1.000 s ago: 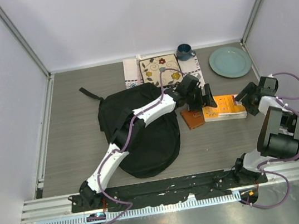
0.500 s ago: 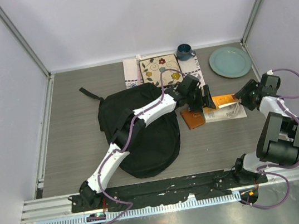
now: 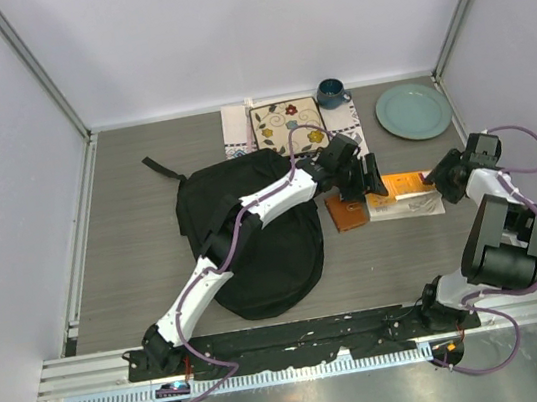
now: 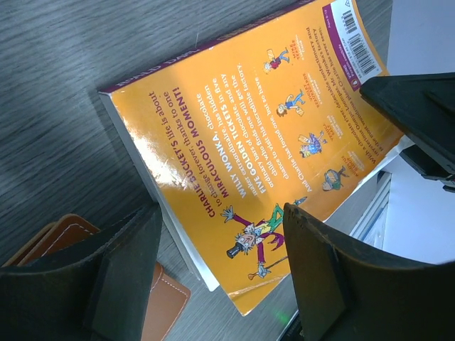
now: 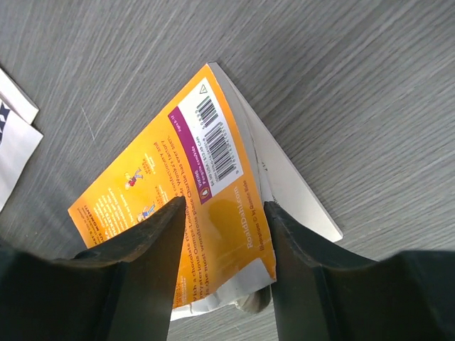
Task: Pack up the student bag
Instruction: Pick up the book from the center of the board.
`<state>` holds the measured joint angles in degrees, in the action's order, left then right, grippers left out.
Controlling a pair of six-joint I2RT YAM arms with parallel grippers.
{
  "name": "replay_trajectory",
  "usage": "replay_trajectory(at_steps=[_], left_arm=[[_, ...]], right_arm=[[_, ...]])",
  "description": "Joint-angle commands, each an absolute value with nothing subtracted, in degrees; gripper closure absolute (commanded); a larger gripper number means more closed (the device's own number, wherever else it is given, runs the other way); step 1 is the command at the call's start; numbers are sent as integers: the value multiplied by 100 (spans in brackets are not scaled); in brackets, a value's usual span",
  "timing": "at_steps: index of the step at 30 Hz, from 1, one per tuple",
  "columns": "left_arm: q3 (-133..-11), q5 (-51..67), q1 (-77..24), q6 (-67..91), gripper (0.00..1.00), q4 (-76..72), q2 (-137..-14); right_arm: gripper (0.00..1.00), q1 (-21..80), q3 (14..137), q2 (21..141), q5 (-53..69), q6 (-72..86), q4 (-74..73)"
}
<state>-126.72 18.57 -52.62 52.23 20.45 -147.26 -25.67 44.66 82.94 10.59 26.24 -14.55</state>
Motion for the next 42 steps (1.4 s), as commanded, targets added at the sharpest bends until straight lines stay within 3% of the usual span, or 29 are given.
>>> replay_trajectory(at_steps=[1,7,12,13,16,21,26,32,35,42], left_arm=[[-12885,2259,-5379,5326,28,1890,-14906],[-12964,2338,-5379,5344,28,1890,-14950],[-13122,2505,-5379,5379,29,1890,-15056],[-13131,2514,-5379,5379,29,1890,-15056],[-13131,2522,-5379,5362,30,1881,-15003],[-13000,2365,-5379,5230,28,1881,-14608],[-12745,1864,-5370,4721,18,2127,-13688],[-11586,1179,-5370,4439,7,1917,-12272],[-10683,897,-5344,4395,5,1714,-11445],[-8607,703,-5159,4578,0,634,-9312]], right_arm=[[46,-2452,4720,8437,1213,2487,-1995],[53,-2452,4685,8534,1494,2470,-1942],[75,-2452,4702,8605,1933,2522,-1872],[86,-2452,4720,8561,1899,2522,-1889],[100,-2452,4781,8386,1689,2549,-1995],[100,-2461,4930,7823,1328,2707,-2232],[100,-2531,5396,7007,923,2681,-2821],[100,-2628,5949,6162,984,2689,-3339],[100,-2628,6257,5898,1379,2663,-3542],[100,-2628,6486,5520,3627,3127,-3262]])
